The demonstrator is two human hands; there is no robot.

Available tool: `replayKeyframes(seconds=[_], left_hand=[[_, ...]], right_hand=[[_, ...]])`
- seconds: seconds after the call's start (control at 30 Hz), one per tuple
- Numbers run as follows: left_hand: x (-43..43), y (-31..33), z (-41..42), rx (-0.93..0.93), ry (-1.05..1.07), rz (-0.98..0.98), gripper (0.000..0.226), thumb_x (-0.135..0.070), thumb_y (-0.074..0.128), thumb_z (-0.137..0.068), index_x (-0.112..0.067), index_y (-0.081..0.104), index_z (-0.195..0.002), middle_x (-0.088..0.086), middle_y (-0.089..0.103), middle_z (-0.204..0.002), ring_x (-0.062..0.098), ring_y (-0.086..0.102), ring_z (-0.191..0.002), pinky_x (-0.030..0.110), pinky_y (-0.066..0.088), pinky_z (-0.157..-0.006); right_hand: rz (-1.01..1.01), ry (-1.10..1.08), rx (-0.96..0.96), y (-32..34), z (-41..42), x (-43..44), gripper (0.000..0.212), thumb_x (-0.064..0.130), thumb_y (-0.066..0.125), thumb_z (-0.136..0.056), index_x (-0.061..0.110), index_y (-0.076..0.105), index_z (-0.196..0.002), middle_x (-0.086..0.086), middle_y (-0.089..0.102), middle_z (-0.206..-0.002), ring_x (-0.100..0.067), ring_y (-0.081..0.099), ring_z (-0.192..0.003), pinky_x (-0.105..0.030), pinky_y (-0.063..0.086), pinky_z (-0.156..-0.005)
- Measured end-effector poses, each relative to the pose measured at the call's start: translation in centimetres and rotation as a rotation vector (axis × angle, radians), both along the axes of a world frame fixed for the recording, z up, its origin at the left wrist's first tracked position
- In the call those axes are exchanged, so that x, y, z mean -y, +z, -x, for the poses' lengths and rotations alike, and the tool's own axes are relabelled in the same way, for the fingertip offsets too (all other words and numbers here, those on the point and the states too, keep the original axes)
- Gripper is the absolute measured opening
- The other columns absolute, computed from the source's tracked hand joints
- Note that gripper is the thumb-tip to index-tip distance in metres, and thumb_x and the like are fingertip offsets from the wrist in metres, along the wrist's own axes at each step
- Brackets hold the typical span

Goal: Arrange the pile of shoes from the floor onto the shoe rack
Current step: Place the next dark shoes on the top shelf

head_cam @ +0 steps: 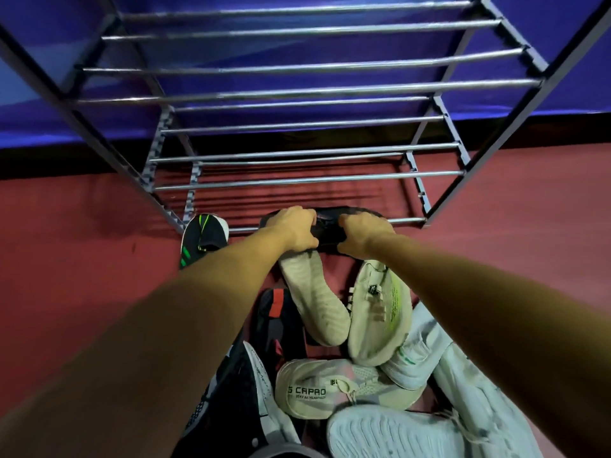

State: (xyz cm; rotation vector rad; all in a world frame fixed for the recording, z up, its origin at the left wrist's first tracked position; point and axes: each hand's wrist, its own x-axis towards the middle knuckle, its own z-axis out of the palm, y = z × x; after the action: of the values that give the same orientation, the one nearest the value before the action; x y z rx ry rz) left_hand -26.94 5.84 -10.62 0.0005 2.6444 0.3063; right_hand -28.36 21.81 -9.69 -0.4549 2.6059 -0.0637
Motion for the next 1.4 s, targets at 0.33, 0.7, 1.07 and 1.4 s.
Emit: replayKeyframes(seconds=[0.33,0.7,1.07,1.4], left_hand=[[-1.3,-0.6,-1.0,-0.111,0.024,0.006,0.024,-0.007,0.060,-0.087,-0.027,0.052,-0.096,0.004,0.049,-0.114,0.030,0.054,-0.097,0.038,0.039,-0.073],[-2.3,8.6,-6.6,-0.100,-0.048,0.081,0.009,-0.020,0.059,-0.087,-0.026,0.052,-0.089,0.000,0.058,-0.102,0.029,0.056,-0.091,0.035,0.039,-0.069],[-3.2,23.8,-13.2,-0.462,0.082,0.217,0.043,-0.010,0.054,-0.091,-0.038,0.051,-0.125,0.013,0.036,-0.134,0.042,0.032,-0.128,0.065,0.033,-0.096],[-1.0,28.5,-15.6,-0.820,0.012,-0.052,0.020,-0.014,0.046,-0.099,-0.028,0.051,-0.113,0.007,0.041,-0.099,0.036,0.052,-0.083,0.046,0.046,-0.071]], right_hand=[[0.020,0.000,-0.124,-0.8,-0.9,-0.5,0.027,0.018,0.062,-0.091,0.016,0.065,-0.117,-0.011,0.068,-0.116,-0.034,0.065,-0.104,-0.033,0.042,-0.073],[0.046,0.061,-0.053,9.1,-5.2,-1.6,0.028,0.020,0.061,-0.088,0.026,0.070,-0.114,-0.006,0.065,-0.113,-0.031,0.063,-0.099,-0.034,0.043,-0.072],[0.379,-0.040,0.007,24.8,-12.0,-0.7,0.019,0.022,0.074,-0.086,0.005,0.074,-0.095,-0.007,0.064,-0.072,-0.019,0.058,-0.063,-0.023,0.043,-0.053],[0.468,-0.159,-0.320,29.9,-13.8,-2.7,0.017,0.022,0.066,-0.088,0.006,0.070,-0.087,-0.010,0.065,-0.079,-0.024,0.059,-0.073,-0.027,0.045,-0.064]])
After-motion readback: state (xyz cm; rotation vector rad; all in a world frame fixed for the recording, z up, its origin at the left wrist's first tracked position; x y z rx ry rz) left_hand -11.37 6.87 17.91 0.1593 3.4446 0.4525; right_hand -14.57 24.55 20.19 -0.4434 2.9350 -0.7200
